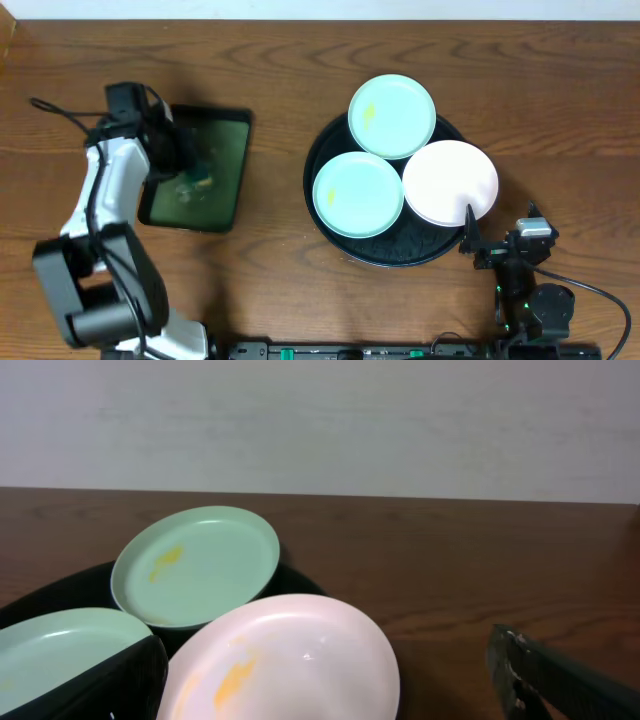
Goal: Clean dirty plates on tray and stack at the side
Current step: 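Dip the held sponge in the water with the left gripper, then carry the sponge with the left gripper over the lower green plate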
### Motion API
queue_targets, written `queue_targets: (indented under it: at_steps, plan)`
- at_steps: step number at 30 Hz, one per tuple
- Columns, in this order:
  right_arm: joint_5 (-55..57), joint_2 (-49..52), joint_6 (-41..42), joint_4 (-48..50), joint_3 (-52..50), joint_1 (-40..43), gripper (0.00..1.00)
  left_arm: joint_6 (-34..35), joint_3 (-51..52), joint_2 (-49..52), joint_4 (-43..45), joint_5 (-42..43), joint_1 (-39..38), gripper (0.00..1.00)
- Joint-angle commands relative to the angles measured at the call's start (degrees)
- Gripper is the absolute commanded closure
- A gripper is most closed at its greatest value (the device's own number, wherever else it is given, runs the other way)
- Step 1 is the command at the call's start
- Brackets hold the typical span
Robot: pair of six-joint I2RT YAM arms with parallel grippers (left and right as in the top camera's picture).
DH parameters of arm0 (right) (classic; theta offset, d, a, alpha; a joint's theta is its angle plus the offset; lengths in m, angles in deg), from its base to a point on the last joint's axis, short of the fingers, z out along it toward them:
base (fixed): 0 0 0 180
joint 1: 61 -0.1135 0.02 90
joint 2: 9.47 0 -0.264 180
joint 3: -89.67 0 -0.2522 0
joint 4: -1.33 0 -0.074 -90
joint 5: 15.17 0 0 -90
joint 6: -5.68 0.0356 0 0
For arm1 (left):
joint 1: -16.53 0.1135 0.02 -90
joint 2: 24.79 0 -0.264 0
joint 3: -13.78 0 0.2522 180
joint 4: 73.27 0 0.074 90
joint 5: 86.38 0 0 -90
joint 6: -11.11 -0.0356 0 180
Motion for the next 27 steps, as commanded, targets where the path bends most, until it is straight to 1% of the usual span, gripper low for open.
queue_targets:
  at_steps: [1, 2, 5, 8, 10, 12, 15, 18, 19, 21, 22, 24, 27]
  plan:
    - [0.1, -0.2, 0.6, -0.2, -0.1, -0.5, 0.01, 1.0, -4.3, -5.2, -0.2, 12.6, 2.0, 0.93]
    - [0.1, -0.2, 0.6, -0.2, -0.1, -0.5, 0.01, 2.1, -5.3, -6.8, -0.5, 14.0, 2.6, 0.93]
    - [0.1, -0.2, 0.6, -0.2, -0.1, -0.5, 0.01, 6.1, -7.0, -12.5, 0.4, 14.4, 3.3, 0.92]
    - [0.1, -0.2, 0.6, -0.2, -0.1, -0.5, 0.01, 6.1, -7.1, -18.4, 3.2, 12.3, 3.0, 0.93]
    - [0.1, -0.2, 0.6, -0.2, -0.1, -0.5, 0.01, 6.1, -6.8, -21.3, 3.2, 2.7, 1.9, 0.93]
    - [0.1, -0.2, 0.6, -0.2, -0.1, -0.5, 0.01, 6.1, -5.0, -20.8, 3.0, -5.2, 0.3, 0.93]
    - [0.1, -0.2, 0.6, -0.2, -0.1, -0.5, 0.01, 6.1, -1.7, -17.7, 3.4, -9.7, -1.1, 0.93]
    - [0.1, -0.2, 0.6, -0.2, -0.1, -0.5, 0.01, 5.7, 2.6, -10.3, 7.2, -9.8, -2.1, 0.93]
    - [0.1, -0.2, 0.6, -0.2, -0.1, -0.5, 0.01, 4.4, 3.0, -7.8, 7.7, -9.3, -2.1, 0.93]
    - [0.1, -0.2, 0.6, -0.2, -0.1, -0.5, 0.01, 0.8, 2.3, -3.7, 5.9, -4.7, -1.7, 0.93]
    - [0.1, -0.2, 0.6, -0.2, -0.1, -0.5, 0.01, -1.5, 1.2, -2.6, 4.0, 0.2, -1.1, 0.92]
    - [0.1, -0.2, 0.6, -0.2, -0.1, -0.5, 0.01, -1.9, -0.8, -3.3, 2.0, 3.5, -0.3, 0.93]
    - [0.1, -0.2, 0.6, -0.2, -0.1, -0.5, 0.01, -1.9, -5.3, -7.4, -1.5, 6.7, 0.7, 0.93]
